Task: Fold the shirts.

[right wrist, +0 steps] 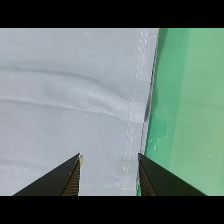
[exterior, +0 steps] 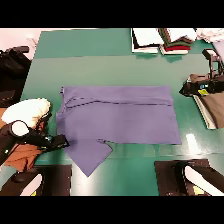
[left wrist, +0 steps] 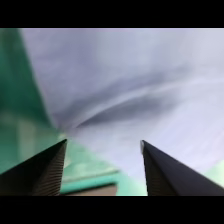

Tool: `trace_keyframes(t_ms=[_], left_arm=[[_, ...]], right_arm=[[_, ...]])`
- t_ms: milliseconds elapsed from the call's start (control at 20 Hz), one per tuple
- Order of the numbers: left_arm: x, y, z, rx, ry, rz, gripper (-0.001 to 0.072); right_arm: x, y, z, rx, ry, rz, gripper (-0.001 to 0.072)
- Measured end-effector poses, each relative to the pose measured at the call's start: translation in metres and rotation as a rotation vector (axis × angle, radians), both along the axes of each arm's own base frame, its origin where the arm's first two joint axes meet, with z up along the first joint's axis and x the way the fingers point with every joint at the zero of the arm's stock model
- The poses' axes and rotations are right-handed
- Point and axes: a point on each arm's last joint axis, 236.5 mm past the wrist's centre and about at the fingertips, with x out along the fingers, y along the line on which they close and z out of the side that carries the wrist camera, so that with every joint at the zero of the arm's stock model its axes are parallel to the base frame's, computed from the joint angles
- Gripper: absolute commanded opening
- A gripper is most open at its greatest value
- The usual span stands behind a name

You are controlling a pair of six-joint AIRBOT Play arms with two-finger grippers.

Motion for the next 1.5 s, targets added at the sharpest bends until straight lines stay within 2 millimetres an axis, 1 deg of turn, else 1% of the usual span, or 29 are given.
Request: trace_keyframes(t_ms=[150, 200, 250, 300, 350, 500, 650, 750, 850, 950, 1050, 1150, 1250, 1350, 1400, 1450, 1500], left_arm=[[-0.007, -0.016, -0.003, -0.074, 0.020, 0.030, 0.0535], [-0.009, -0.020, -0.004, -0.092, 0.027, 0.038, 0.0369], [-0.009, -0.020, -0.006, -0.096, 0.023, 0.041, 0.0177], [-0.010, -0.020, -0.008, -0.095, 0.022, 0.034, 0.0040], [-0.008, -0.022, -0.007, -0.105, 0.010, 0.028, 0.0022], [0.008, -0.028, 0.008, -0.131, -0.052, 0.005, 0.0021], [0.031, -0.030, 0.033, -0.141, -0.133, -0.023, 0.0021], [0.044, -0.030, 0.050, -0.138, -0.186, -0.046, 0.0021], [0.054, -0.030, 0.063, -0.136, -0.226, -0.065, 0.0021], [0.059, -0.030, 0.071, -0.135, -0.248, -0.077, 0.0021], [0.060, -0.030, 0.076, -0.134, -0.261, -0.093, 0.0021], [0.062, -0.030, 0.078, -0.133, -0.270, -0.100, 0.0021], [0.063, -0.030, 0.079, -0.132, -0.276, -0.104, 0.0021], [0.064, -0.030, 0.080, -0.132, -0.278, -0.105, 0.0021], [0.064, -0.030, 0.080, -0.132, -0.280, -0.106, 0.0021], [0.064, -0.030, 0.080, -0.131, -0.280, -0.107, 0.0021], [0.064, -0.030, 0.081, -0.131, -0.282, -0.107, 0.0021]], right_arm=[[-0.001, 0.000, 0.000, 0.001, -0.002, -0.001, 0.0409], [-0.001, 0.000, 0.000, 0.001, -0.001, -0.001, 0.0409], [-0.001, 0.000, 0.000, 0.001, -0.002, -0.001, 0.0409], [-0.001, 0.000, 0.001, 0.001, -0.002, -0.001, 0.0409], [-0.001, 0.000, 0.001, 0.001, -0.002, -0.001, 0.0408], [-0.008, -0.001, -0.003, 0.006, 0.031, -0.002, 0.0409], [-0.025, -0.015, -0.009, 0.013, 0.101, -0.033, 0.0409], [-0.044, -0.030, -0.019, 0.027, 0.170, -0.075, 0.0413], [-0.069, -0.044, -0.037, 0.055, 0.251, -0.133, 0.0577], [-0.099, -0.054, -0.064, 0.095, 0.338, -0.203, 0.0577], [-0.131, -0.059, -0.093, 0.144, 0.429, -0.273, 0.0573], [-0.158, -0.057, -0.119, 0.198, 0.514, -0.326, 0.0571], [-0.179, -0.049, -0.139, 0.247, 0.590, -0.351, 0.0569], [-0.193, -0.038, -0.153, 0.280, 0.653, -0.344, 0.0508], [-0.196, -0.032, -0.159, 0.289, 0.673, -0.330, 0.0508], [-0.198, -0.021, -0.161, 0.310, 0.693, -0.309, 0.0496], [-0.199, -0.013, -0.164, 0.323, 0.706, -0.288, 0.0404]])
